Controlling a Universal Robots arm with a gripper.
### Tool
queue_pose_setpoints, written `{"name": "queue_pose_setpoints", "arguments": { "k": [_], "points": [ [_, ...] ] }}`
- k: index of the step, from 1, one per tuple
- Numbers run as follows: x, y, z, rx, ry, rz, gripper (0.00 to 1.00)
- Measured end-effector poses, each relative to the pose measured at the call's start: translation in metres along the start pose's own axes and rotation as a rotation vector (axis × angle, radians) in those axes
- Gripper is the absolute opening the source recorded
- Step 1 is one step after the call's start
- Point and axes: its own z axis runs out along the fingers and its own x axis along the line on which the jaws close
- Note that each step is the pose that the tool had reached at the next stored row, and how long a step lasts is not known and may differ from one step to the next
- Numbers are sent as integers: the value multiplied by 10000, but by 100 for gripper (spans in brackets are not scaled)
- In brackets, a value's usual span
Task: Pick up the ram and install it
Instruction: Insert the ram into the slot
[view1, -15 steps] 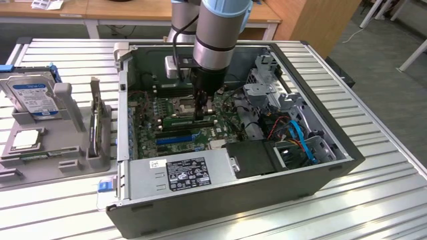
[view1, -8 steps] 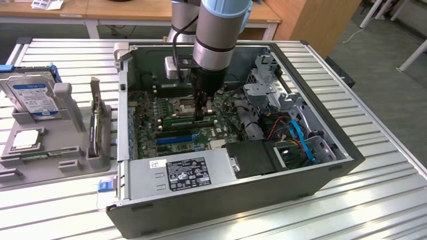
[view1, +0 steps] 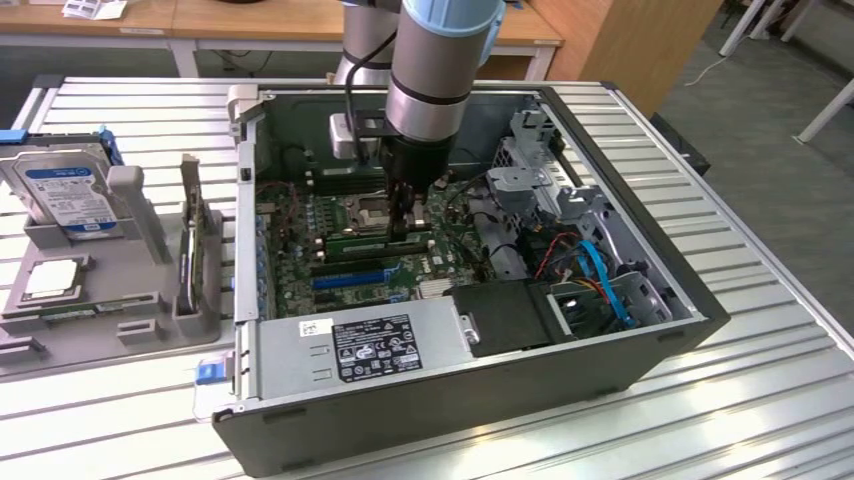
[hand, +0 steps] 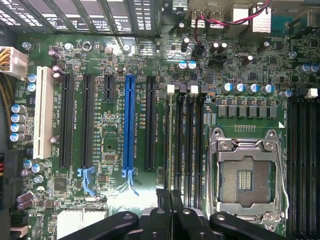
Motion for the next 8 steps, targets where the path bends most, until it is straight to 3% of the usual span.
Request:
{"name": "queue_pose_setpoints", "arguments": {
  "k": [8],
  "points": [
    [0,0,-3,0,-1,1,11]
  ]
}}
